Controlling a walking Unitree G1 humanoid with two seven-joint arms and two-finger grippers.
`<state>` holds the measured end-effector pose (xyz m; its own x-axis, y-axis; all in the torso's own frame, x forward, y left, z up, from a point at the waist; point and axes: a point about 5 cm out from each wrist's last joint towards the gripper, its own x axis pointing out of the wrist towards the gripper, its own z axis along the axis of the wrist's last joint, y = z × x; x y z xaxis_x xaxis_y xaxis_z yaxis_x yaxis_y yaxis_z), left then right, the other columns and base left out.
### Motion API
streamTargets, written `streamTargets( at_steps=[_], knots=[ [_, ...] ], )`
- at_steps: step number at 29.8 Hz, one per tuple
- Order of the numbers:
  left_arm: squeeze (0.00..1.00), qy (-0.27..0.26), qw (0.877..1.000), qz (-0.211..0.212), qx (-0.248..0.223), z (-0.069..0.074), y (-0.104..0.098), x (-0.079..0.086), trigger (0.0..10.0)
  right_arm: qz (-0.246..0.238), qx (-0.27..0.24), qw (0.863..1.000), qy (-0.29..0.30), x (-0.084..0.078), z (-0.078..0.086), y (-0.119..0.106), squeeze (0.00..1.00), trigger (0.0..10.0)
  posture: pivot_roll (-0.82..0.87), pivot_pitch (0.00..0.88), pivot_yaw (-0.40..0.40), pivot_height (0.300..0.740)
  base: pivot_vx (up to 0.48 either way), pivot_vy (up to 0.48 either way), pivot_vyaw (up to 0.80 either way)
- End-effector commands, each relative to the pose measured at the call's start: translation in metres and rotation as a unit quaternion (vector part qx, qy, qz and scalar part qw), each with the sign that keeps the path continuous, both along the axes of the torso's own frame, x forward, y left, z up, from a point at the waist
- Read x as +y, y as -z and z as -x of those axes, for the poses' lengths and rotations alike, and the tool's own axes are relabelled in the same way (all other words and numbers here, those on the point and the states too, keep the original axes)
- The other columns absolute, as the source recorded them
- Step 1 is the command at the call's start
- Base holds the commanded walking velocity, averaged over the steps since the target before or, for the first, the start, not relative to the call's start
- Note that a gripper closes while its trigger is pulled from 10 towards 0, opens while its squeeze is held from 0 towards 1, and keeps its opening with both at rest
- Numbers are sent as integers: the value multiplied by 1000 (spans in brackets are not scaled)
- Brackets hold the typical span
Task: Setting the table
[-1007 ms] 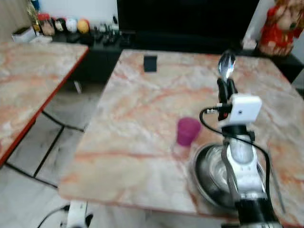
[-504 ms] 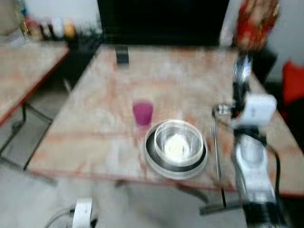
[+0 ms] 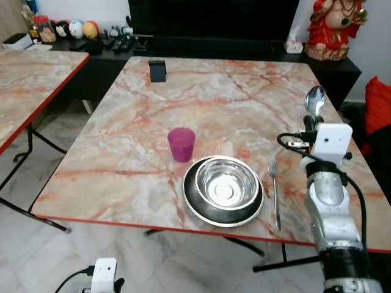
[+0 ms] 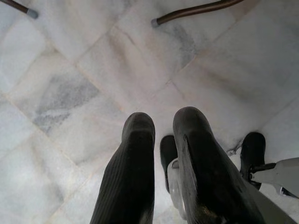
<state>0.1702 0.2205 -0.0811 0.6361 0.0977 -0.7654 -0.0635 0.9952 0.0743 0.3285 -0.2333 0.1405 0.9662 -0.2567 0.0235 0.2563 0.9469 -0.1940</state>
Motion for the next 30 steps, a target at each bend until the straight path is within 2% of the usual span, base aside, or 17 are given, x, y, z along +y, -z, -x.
streamTargets(
  at_steps=[1,7,11,15,30],
  knots=[
    [0,2,1000,0,12,4,2,0,10000,-20,29,999,6,-5,0,7,0,10000,-88,0,-15,740,0,0,0],
    [0,4,1000,0,13,3,2,1,10000,-22,81,996,-7,-8,3,18,0,10000,-93,0,-11,740,0,0,0],
    [0,5,1000,-1,14,3,2,1,10000,-46,119,992,-12,-9,5,27,0,10000,-99,0,-8,740,0,0,0],
    [0,6,1000,-1,13,1,1,1,10000,-53,159,985,-33,-4,7,37,0,10000,-102,0,-7,740,0,0,0],
    [0,3,1000,2,12,1,2,-2,10000,-81,196,977,-32,8,13,51,0,10000,-98,0,-15,740,0,0,0]
  ],
)
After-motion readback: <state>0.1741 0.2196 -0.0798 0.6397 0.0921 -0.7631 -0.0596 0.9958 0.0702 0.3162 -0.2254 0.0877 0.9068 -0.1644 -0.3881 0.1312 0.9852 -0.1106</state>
